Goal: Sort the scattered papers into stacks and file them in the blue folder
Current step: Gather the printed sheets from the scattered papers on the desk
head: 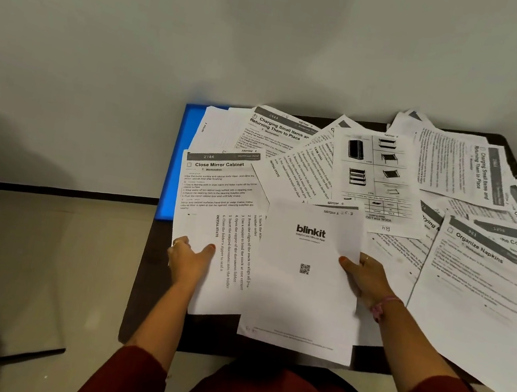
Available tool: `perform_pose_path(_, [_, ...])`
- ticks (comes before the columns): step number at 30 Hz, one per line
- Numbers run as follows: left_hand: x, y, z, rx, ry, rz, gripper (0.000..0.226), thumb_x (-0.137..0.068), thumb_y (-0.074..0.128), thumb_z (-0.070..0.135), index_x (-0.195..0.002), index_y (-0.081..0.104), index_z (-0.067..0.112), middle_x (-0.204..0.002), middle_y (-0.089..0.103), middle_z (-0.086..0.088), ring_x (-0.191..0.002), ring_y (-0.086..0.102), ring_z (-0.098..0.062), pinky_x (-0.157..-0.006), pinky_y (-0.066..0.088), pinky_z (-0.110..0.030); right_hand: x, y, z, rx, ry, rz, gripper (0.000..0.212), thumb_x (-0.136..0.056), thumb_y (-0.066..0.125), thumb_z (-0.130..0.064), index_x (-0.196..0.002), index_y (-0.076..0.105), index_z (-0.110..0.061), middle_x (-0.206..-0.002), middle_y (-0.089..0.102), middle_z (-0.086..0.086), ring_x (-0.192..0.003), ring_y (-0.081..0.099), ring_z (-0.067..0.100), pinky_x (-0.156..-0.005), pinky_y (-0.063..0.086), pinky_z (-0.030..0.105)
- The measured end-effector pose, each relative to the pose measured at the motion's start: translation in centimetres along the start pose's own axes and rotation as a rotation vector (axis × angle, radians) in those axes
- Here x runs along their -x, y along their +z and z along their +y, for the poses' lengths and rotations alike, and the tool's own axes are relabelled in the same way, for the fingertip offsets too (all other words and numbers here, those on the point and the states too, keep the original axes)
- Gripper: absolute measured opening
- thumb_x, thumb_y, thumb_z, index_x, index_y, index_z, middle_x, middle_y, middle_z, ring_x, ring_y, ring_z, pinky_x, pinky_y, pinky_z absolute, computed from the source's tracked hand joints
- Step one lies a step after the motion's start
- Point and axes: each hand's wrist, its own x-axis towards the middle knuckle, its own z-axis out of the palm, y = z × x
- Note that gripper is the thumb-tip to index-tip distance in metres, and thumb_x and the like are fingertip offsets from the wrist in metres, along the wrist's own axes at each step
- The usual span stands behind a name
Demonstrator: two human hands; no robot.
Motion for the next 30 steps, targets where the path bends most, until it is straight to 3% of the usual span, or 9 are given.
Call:
perform_pose_path(3, [-0.6,0.1,0.2,0.026,-0.048,-0.014,0.066,-0.083,0.072,0.022,-0.137,0.038,0.004,-0.133,0.051,-0.012,-0.119,0.052,-0.029,-0.099,0.044,-0.041,-0.1,0.1,0.1,0.015,-0.005,-0.004,0.028,-0.090,0.061,-0.005,-0.118,0.060,0.001,-0.106,0.067,0.013,-0.080,0.065,0.016,-0.071,0.054,0.025])
perform_pose_path(5, [-0.7,-0.1,0.5,0.130,-0.071,-0.060,0.047,-0.087,0.068,0.017,-0.128,0.048,0.005,-0.127,0.056,-0.008,-0.111,0.058,-0.027,-0.093,0.047,-0.037,0.0,0.1,0.0,0.031,0.007,0.002,0.025,-0.091,0.060,-0.005,-0.115,0.061,0.002,-0.086,0.065,0.006,-0.059,0.062,0.003,-0.051,0.049,0.014])
perform_pose_path(8, [-0.7,-0.6,0.5,0.245,-0.011,-0.118,0.014,-0.093,0.060,0.014,-0.105,0.061,0.007,-0.115,0.066,-0.008,-0.093,0.065,-0.021,-0.076,0.052,-0.031,0.0,0.0,-0.1,0.036,0.012,0.009,0.028,-0.091,0.060,-0.007,-0.118,0.060,0.003,-0.081,0.062,-0.001,-0.060,0.059,0.005,-0.043,0.043,0.009])
perform_pose_path(12, [-0.8,-2.3,-0.3,0.401,-0.002,-0.045,0.022,-0.096,0.055,0.017,-0.114,0.061,0.006,-0.109,0.067,-0.009,-0.092,0.067,-0.023,-0.075,0.053,-0.033,0.2,-0.1,0.0,0.020,0.024,0.022,0.027,-0.092,0.059,-0.007,-0.117,0.060,0.003,-0.072,0.056,-0.002,-0.038,0.051,-0.007,-0.037,0.035,0.007])
perform_pose_path(16, [-0.8,-4.0,-2.1,0.525,-0.074,0.040,0.021,-0.098,0.052,0.015,-0.114,0.058,0.002,-0.105,0.064,-0.010,-0.081,0.063,-0.021,-0.075,0.049,-0.032,0.1,-0.1,0.0,-0.006,0.035,0.016,0.029,-0.091,0.060,-0.007,-0.118,0.060,0.003,-0.078,0.060,0.001,-0.045,0.054,-0.003,-0.038,0.037,0.008])
perform_pose_path(18, [-0.8,-4.6,-3.1,0.579,-0.134,0.082,0.016,-0.097,0.053,0.014,-0.109,0.056,0.003,-0.104,0.063,-0.012,-0.077,0.062,-0.020,-0.077,0.047,-0.035,0.0,-0.1,-0.1,-0.028,0.033,0.007,0.030,-0.091,0.061,-0.006,-0.119,0.060,0.003,-0.089,0.064,0.006,-0.063,0.060,0.008,-0.046,0.045,0.011])
perform_pose_path(21, [-0.7,-5.0,-4.4,0.646,-0.210,0.128,0.010,-0.097,0.054,0.013,-0.103,0.056,0.006,-0.106,0.063,-0.011,-0.077,0.061,-0.019,-0.078,0.047,-0.037,-0.1,0.1,-0.2,-0.050,0.026,-0.003,0.032,-0.090,0.061,-0.005,-0.121,0.058,0.003,-0.111,0.064,0.016,-0.091,0.061,0.026,-0.080,0.052,0.029])
perform_pose_path(24, [-0.3,-5.1,-5.2,0.693,-0.252,0.190,0.007,-0.096,0.053,0.011,-0.101,0.057,0.008,-0.108,0.061,-0.010,-0.074,0.059,-0.017,-0.076,0.047,-0.034,0.0,0.1,-0.4,-0.054,0.018,0.004,0.033,-0.090,0.060,-0.004,-0.122,0.058,0.004,-0.115,0.063,0.019,-0.096,0.060,0.028,-0.091,0.048,0.037])
perform_pose_path(30, [0.5,-5.2,-6.1,0.741,-0.290,0.312,0.009,-0.095,0.050,0.007,-0.103,0.054,0.005,-0.093,0.060,-0.003,-0.066,0.055,-0.009,-0.055,0.042,-0.022,0.3,0.0,-0.5,-0.080,0.030,0.023,0.028,-0.091,0.059,-0.005,-0.118,0.059,0.003,-0.108,0.063,0.015,-0.076,0.060,0.015,-0.054,0.052,0.014])
